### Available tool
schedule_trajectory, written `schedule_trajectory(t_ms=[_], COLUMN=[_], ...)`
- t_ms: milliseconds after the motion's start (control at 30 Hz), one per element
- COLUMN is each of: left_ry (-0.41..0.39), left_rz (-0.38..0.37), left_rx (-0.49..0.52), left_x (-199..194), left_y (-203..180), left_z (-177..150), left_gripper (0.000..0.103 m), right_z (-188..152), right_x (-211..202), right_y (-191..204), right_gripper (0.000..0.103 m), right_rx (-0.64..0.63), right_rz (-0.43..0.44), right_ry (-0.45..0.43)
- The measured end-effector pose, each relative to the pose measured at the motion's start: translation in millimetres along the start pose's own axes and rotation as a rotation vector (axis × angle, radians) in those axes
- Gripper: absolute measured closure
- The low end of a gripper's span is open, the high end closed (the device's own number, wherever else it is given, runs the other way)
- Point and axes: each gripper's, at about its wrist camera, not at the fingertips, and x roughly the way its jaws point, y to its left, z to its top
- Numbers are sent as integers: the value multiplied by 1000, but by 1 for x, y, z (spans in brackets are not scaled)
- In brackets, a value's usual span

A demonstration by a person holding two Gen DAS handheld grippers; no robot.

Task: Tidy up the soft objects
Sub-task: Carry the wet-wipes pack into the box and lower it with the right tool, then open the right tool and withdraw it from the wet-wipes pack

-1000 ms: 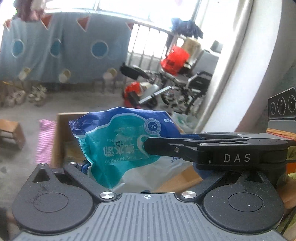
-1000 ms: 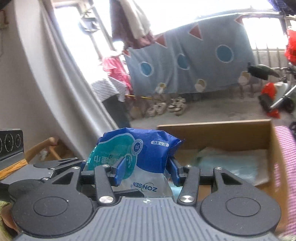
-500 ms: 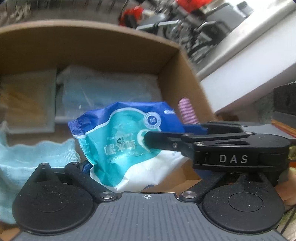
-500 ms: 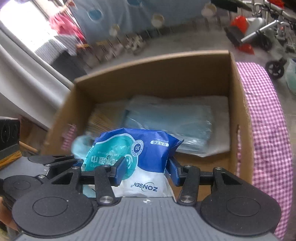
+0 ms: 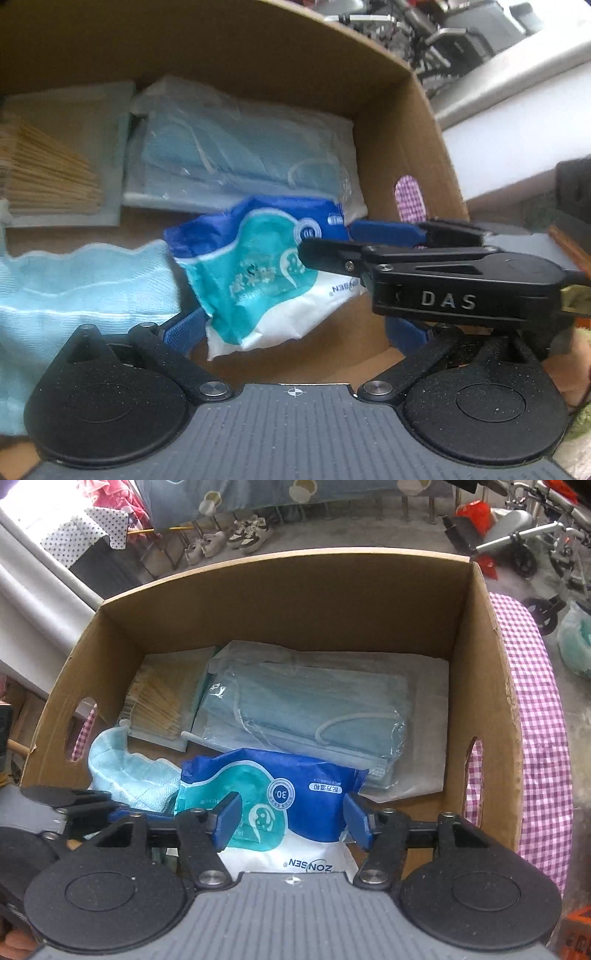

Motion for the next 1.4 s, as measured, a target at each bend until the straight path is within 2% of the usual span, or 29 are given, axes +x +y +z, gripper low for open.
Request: schedule_trajectory(t_ms=[233,333,433,500,633,767,933,1033,1167,1267,1400], left_ry=[-145,-210,-266,-299,-375,-447,-467,-454,-484,-533,-570], left_rz=[11,-1,-9,-16,-37,-51,-38,-32,2,14,36], left_rx=[76,125,171,185,208,236,260,230,204,196,196], left_x=[-54,-73,-91,-105,-134,-155,-157,-145,-139,-145,-156], left_y=[-2,-11,-19,-22,-23,-22,-16,-8,1,9,19], left_z=[-20,-32,-48,-62,-90,-121,-154,-169,-185,-192,-197], left_gripper=[0,0,0,0,0,0,0,0,0,0,0], right_z=[3,-4,-19,-33,-66,-102,-151,-169,-165,-138,-86], right_x=[-19,-42,-76,-99,-147,-180,-193,-187,-179,-172,-139], right_y=[-4,-2,-1,1,4,6,15,24,44,65,98], right_gripper=[39,39,33,33,25,24,10,10,13,19,20], right_rx=[38,59,89,96,101,115,109,83,17,-46,-168], right_rz=[9,59,134,165,196,219,241,223,203,241,249], right_ry=[-39,-92,-168,-221,-326,-402,-455,-456,-461,-429,-331])
